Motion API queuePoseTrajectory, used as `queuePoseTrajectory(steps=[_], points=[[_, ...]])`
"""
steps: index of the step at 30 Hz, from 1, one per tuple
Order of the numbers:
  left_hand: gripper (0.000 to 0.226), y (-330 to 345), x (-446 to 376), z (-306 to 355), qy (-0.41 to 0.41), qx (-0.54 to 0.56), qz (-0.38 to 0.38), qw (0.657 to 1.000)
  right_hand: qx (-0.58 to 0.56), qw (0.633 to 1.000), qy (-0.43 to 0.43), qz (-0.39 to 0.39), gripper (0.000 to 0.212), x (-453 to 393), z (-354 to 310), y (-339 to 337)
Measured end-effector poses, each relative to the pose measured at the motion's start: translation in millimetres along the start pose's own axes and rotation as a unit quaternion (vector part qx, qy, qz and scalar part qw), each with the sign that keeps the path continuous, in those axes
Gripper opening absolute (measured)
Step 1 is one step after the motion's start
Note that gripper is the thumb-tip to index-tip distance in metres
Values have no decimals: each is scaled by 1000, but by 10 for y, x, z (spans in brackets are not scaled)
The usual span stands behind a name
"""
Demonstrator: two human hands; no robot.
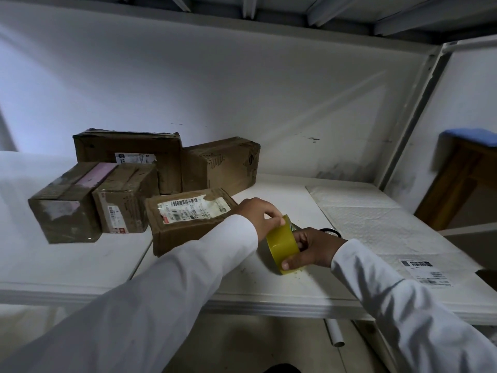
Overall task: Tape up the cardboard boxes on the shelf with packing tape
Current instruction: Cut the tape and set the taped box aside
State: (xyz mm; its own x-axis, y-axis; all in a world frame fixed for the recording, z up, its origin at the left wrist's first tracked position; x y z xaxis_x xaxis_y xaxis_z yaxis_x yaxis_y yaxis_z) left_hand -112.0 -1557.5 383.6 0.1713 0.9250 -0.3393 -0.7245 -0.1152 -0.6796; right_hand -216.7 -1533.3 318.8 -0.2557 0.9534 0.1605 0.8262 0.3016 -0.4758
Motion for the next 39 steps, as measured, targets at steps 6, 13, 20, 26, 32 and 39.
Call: queuePoseTrajectory(steps=[6, 13, 20, 26, 32, 39], points=[[21, -104, 9, 176, 103, -198, 24, 975, 3, 1000, -2, 3, 25, -35, 24, 0], [24, -74, 21, 356, 223, -313, 62, 921, 0, 1000, -6, 11, 24, -72, 33, -15], [7, -65, 121, -38, 98, -84, 8, 992, -46, 999, -6, 8, 22, -47, 26, -19], [8, -89, 136, -233, 33, 9, 17, 999, -73, 996, -25, 31, 16, -95, -13, -3], [8, -130, 137, -163, 19, 12, 42, 999, -39, 995, -38, 83, 19, -59, -48, -49], [7, -202, 263, -188, -37, 6, 64, 997, 0, 981, -67, 180, 28, 41, -271, -360]])
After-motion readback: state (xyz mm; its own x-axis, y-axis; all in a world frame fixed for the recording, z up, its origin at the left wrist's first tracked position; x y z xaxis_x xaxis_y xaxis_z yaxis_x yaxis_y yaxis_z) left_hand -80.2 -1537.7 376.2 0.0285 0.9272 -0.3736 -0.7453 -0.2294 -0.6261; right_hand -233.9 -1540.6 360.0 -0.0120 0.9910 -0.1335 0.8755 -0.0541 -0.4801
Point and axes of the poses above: each hand's wrist, its own x-axis away from the middle knuckle, its own y-axis out of the palm, z = x × y, the point moved 9 cm from there along -x, towards the middle knuckle, and after that the axes turned 13 degrees about z, right-handed, at the moved point
